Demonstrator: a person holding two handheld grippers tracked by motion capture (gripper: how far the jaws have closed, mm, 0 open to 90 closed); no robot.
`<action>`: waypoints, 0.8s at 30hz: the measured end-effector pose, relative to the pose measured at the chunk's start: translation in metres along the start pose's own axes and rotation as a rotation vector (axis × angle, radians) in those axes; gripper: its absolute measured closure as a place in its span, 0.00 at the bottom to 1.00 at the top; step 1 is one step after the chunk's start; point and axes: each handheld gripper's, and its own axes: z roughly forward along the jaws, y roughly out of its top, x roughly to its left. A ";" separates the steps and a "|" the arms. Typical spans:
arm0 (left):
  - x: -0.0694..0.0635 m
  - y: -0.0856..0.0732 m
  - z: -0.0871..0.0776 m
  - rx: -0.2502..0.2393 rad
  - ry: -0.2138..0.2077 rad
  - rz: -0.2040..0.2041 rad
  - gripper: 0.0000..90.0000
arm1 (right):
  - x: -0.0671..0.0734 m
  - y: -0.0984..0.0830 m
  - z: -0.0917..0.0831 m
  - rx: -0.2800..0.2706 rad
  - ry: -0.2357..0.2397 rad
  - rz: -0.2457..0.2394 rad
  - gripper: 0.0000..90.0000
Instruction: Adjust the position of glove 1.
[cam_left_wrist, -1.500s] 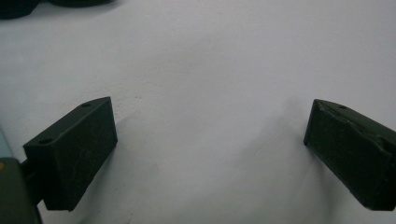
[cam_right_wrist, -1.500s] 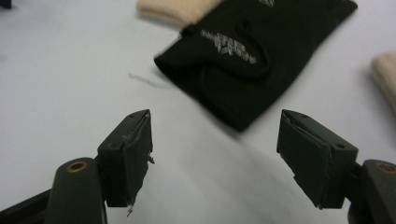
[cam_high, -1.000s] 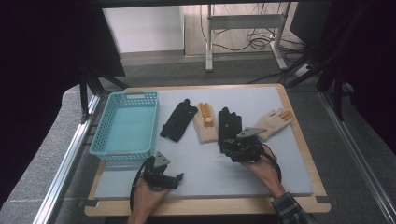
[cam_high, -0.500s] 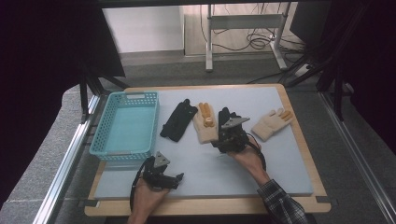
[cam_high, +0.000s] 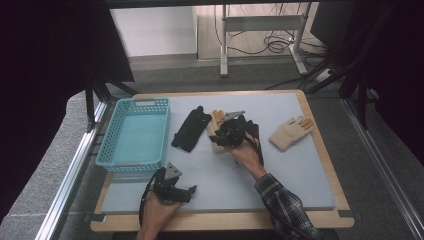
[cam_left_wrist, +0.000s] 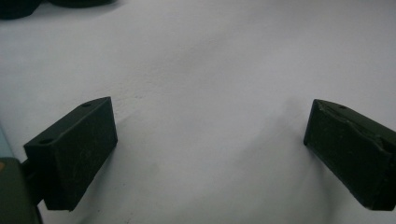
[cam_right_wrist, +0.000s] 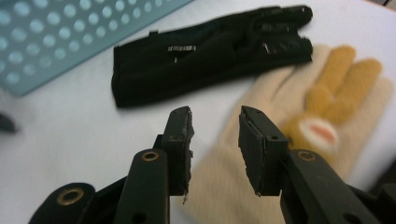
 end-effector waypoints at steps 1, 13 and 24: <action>0.000 0.000 0.000 0.000 0.000 0.000 0.03 | 0.000 0.003 0.003 -0.001 0.001 0.003 0.70; 0.000 0.000 0.000 -0.002 0.000 0.000 0.03 | 0.000 0.034 0.064 -0.003 -0.028 0.050 0.40; 0.000 0.000 0.000 -0.003 0.001 -0.001 0.03 | 0.004 0.040 0.098 0.096 -0.096 0.024 0.79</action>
